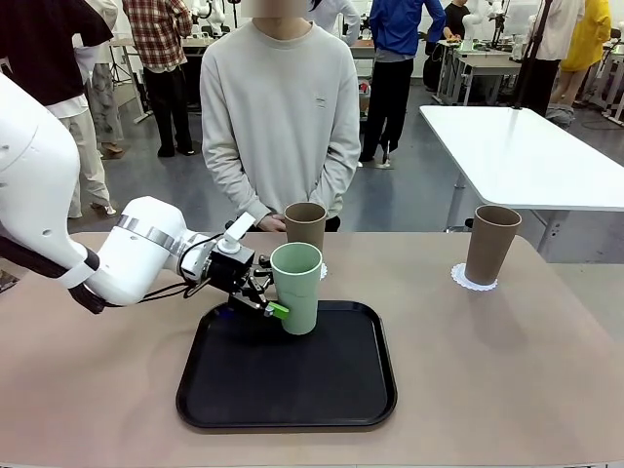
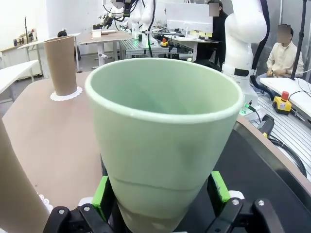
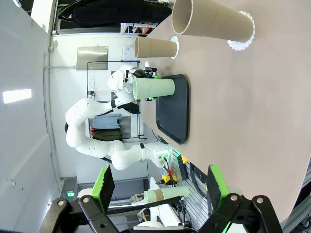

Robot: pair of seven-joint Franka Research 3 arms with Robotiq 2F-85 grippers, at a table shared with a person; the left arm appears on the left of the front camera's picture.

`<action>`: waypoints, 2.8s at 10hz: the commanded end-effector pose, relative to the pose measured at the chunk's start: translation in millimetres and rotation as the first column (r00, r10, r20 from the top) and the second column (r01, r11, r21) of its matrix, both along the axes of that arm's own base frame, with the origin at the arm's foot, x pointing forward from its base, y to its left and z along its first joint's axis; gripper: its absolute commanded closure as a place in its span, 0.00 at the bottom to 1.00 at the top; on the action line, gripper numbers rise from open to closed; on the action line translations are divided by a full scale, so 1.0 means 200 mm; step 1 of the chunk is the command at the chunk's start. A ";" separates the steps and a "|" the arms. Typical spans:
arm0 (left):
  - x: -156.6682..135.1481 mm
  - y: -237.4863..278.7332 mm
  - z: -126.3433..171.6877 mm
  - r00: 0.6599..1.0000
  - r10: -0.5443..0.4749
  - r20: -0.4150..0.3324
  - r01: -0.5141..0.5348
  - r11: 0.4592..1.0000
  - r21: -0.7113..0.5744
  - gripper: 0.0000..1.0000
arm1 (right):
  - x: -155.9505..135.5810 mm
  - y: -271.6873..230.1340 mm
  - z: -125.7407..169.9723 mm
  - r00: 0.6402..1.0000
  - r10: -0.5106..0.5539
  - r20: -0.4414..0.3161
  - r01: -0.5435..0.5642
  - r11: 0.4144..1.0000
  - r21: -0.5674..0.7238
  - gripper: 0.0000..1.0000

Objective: Place coasters on the table and set cups on them.
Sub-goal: Take one Reusable plastic cup from the Flat Tray and place it on a coaster set by the human.

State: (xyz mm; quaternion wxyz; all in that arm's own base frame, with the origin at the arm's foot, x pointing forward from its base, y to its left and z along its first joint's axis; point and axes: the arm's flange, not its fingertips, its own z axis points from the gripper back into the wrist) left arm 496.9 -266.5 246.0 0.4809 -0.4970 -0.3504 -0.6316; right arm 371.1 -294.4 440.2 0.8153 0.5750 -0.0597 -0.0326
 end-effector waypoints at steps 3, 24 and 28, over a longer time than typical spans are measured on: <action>0.04 -0.10 -0.01 1.000 -0.022 0.008 0.022 1.000 0.010 0.00 | 0.00 0.00 0.00 1.000 -0.003 -0.001 0.003 1.000 0.001 0.00; -0.35 0.66 1.00 0.977 0.214 -0.008 -0.213 0.963 -0.164 0.71 | 0.00 0.00 0.00 1.000 -0.003 -0.001 0.003 1.000 0.001 0.00; -0.26 0.88 1.01 0.961 0.277 0.019 -0.271 0.950 -0.155 0.16 | 0.00 0.00 0.00 1.000 -0.003 -0.001 0.003 1.000 0.001 0.00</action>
